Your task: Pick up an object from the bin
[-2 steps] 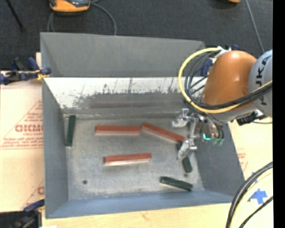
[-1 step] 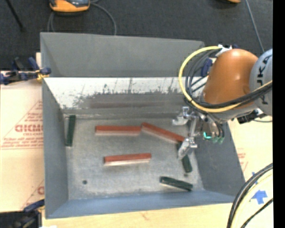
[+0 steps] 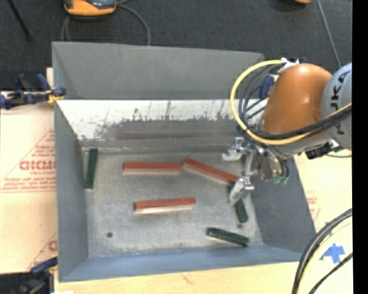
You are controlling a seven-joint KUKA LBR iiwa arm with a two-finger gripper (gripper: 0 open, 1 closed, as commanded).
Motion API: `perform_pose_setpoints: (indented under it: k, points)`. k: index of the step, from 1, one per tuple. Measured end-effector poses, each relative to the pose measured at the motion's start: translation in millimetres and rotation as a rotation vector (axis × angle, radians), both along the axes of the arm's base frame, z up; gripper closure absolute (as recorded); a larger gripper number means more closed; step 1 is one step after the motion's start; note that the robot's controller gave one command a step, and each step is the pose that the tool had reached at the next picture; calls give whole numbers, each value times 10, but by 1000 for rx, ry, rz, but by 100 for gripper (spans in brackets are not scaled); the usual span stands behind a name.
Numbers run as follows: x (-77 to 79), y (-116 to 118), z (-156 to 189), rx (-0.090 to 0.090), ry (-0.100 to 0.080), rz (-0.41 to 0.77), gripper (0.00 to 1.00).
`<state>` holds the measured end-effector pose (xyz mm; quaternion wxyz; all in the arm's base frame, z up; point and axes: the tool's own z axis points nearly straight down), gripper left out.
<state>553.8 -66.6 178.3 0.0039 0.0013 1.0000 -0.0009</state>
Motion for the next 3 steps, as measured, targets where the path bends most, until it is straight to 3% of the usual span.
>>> perform_pose_setpoints:
  k: [1,2,3]
  points:
    - [-23,-15,-536,1,7,0,0]
    - [221,49,-969,3,-21,-134,100]
    - [198,41,-1000,1,-15,-133,0]
